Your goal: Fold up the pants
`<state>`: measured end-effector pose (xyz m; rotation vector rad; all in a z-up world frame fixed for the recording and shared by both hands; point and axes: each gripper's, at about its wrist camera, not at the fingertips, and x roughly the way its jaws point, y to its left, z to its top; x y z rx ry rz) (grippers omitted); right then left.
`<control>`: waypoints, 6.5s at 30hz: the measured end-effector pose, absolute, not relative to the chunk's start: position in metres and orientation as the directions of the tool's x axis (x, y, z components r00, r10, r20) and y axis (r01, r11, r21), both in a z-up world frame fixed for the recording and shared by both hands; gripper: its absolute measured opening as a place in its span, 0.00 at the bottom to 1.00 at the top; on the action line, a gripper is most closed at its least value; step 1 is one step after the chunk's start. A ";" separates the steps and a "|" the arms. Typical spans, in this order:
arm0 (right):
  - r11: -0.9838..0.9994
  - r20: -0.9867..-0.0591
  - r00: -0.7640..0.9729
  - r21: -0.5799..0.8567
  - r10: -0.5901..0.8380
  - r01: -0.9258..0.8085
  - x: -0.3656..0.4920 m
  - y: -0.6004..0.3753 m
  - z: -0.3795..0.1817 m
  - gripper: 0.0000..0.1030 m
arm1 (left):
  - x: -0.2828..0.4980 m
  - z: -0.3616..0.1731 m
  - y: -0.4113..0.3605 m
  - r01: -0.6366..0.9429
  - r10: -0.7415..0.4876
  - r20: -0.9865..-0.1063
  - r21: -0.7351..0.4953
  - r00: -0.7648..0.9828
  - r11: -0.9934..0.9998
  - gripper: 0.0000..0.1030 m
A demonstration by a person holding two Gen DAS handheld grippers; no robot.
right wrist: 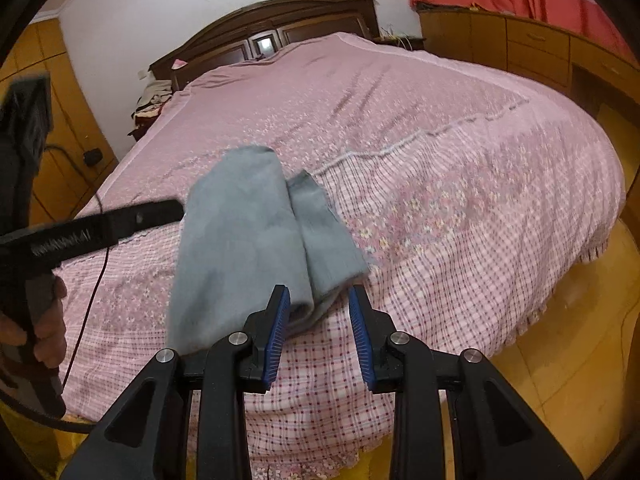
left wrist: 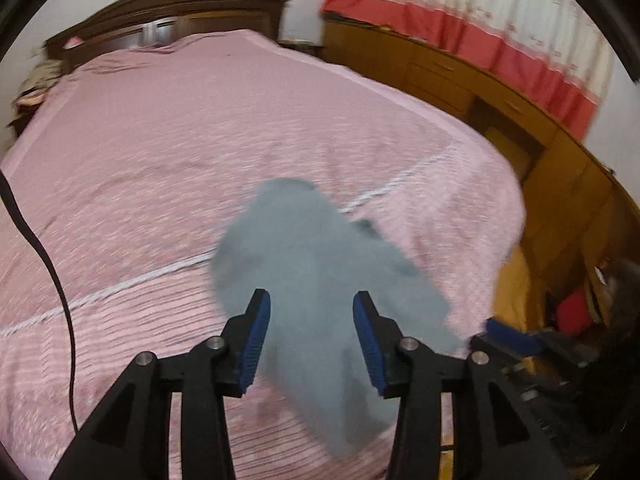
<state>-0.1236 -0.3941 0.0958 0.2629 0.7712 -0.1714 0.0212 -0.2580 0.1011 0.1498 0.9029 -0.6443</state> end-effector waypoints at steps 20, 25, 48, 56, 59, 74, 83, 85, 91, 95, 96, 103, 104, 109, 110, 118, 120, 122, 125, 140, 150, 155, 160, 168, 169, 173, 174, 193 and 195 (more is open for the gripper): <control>0.976 -0.773 0.634 0.139 0.001 0.168 -0.055 -0.388 0.083 0.40 | 0.028 0.042 -0.201 0.449 -0.406 -0.816 -0.206 0.412 0.870 0.45; 0.977 -0.786 0.617 0.149 0.024 0.152 -0.046 -0.390 0.074 0.40 | 0.025 0.031 -0.211 0.464 -0.413 -0.825 -0.213 0.386 0.860 0.46; 0.971 -0.648 0.760 0.215 0.058 0.109 -0.066 -0.404 0.125 0.10 | 0.020 0.041 -0.199 0.439 -0.428 -0.793 -0.229 0.434 0.869 0.46; 0.961 -0.740 0.671 0.216 0.047 0.172 -0.044 -0.423 0.066 0.13 | 0.013 0.040 -0.217 0.468 -0.436 -0.803 -0.226 0.408 0.854 0.46; 0.961 -0.733 0.679 0.217 0.042 0.174 -0.046 -0.429 0.063 0.18 | 0.011 0.044 -0.220 0.473 -0.441 -0.801 -0.230 0.404 0.851 0.46; 0.984 -0.689 0.724 0.151 0.037 0.093 -0.093 -0.415 0.094 0.18 | -0.011 0.054 -0.246 0.529 -0.511 -0.779 -0.278 0.363 0.801 0.53; 0.969 -0.662 0.749 0.200 0.025 0.144 -0.112 -0.427 0.098 0.18 | -0.014 0.045 -0.255 0.524 -0.490 -0.791 -0.259 0.367 0.811 0.55; 0.973 -0.651 0.758 0.198 0.040 0.119 -0.117 -0.421 0.103 0.18 | -0.017 0.044 -0.258 0.524 -0.483 -0.794 -0.251 0.369 0.814 0.55; 0.985 -0.700 0.713 0.150 0.043 0.088 -0.106 -0.408 0.085 0.18 | -0.024 0.036 -0.265 0.523 -0.460 -0.808 -0.229 0.368 0.821 0.58; 0.976 -0.769 0.639 0.163 0.033 0.146 -0.090 -0.425 0.055 0.18 | -0.029 0.023 -0.267 0.514 -0.441 -0.829 -0.227 0.343 0.827 0.66; 0.974 -0.774 0.632 0.170 0.039 0.149 -0.089 -0.428 0.051 0.18 | -0.031 0.021 -0.266 0.514 -0.447 -0.828 -0.234 0.340 0.825 0.66; 0.974 -0.723 0.688 0.194 0.063 0.115 -0.098 -0.433 0.084 0.36 | -0.035 0.035 -0.262 0.501 -0.449 -0.809 -0.228 0.380 0.835 0.65; 0.974 -0.712 0.699 0.196 0.063 0.112 -0.098 -0.434 0.089 0.51 | -0.030 0.035 -0.260 0.498 -0.453 -0.806 -0.234 0.381 0.835 0.65; 0.979 -0.695 0.714 0.189 0.079 0.075 -0.072 -0.433 0.105 0.65 | -0.019 0.042 -0.264 0.484 -0.476 -0.787 -0.264 0.392 0.834 0.66; 0.981 -0.702 0.708 0.182 0.080 0.069 -0.065 -0.431 0.103 0.65 | -0.012 0.040 -0.265 0.482 -0.471 -0.792 -0.261 0.388 0.836 0.66; 0.977 -0.773 0.612 0.213 0.165 0.006 -0.021 -0.428 0.064 0.65 | 0.008 0.025 -0.280 0.471 -0.500 -0.791 -0.311 0.353 0.825 0.71; 0.971 -0.781 0.595 0.239 0.189 0.006 -0.020 -0.429 0.052 0.65 | 0.013 0.020 -0.280 0.463 -0.498 -0.797 -0.318 0.343 0.827 0.73; 0.958 -0.774 0.591 0.288 0.227 0.009 -0.018 -0.435 0.043 0.65 | 0.017 0.013 -0.280 0.452 -0.505 -0.796 -0.335 0.333 0.827 0.77; 0.915 -0.753 0.580 0.403 0.313 0.030 -0.017 -0.450 0.030 0.68 | 0.017 0.009 -0.275 0.450 -0.528 -0.781 -0.361 0.333 0.817 0.78; 0.897 -0.732 0.564 0.442 0.381 -0.033 -0.016 -0.443 0.026 0.56 | 0.005 0.003 -0.275 0.464 -0.602 -0.749 -0.444 0.277 0.766 0.77; 0.870 -0.669 0.631 0.492 0.392 -0.018 -0.033 -0.450 0.035 0.41 | 0.006 0.020 -0.267 0.478 -0.621 -0.728 -0.451 0.291 0.754 0.62; 0.856 -0.642 0.657 0.517 0.395 -0.008 -0.041 -0.451 0.045 0.38 | 0.002 0.034 -0.252 0.489 -0.637 -0.708 -0.458 0.304 0.743 0.56; 0.860 -0.626 0.673 0.510 0.395 -0.030 -0.038 -0.428 0.062 0.37 | 0.001 0.050 -0.224 0.479 -0.635 -0.686 -0.449 0.356 0.754 0.56; 0.870 -0.597 0.689 0.482 0.411 -0.101 -0.013 -0.384 0.079 0.37 | 0.004 0.078 -0.187 0.455 -0.596 -0.670 -0.405 0.442 0.793 0.56; 0.868 -0.595 0.687 0.485 0.416 -0.105 -0.011 -0.381 0.078 0.37 | 0.004 0.081 -0.183 0.452 -0.590 -0.671 -0.399 0.449 0.798 0.56; 0.863 -0.588 0.679 0.486 0.439 -0.136 0.005 -0.356 0.083 0.37 | 0.006 0.093 -0.162 0.444 -0.569 -0.663 -0.374 0.486 0.814 0.56; 0.865 -0.585 0.682 0.481 0.439 -0.144 0.008 -0.351 0.085 0.37 | 0.008 0.095 -0.155 0.441 -0.563 -0.660 -0.366 0.498 0.819 0.56; 0.824 -0.507 0.682 0.501 0.528 -0.266 0.089 -0.217 0.100 0.37 | 0.071 0.130 -0.027 0.349 -0.386 -0.677 -0.199 0.626 0.916 0.56; 0.830 -0.516 0.681 0.492 0.520 -0.261 0.096 -0.205 0.098 0.37 | 0.080 0.124 -0.019 0.341 -0.382 -0.680 -0.202 0.626 0.918 0.56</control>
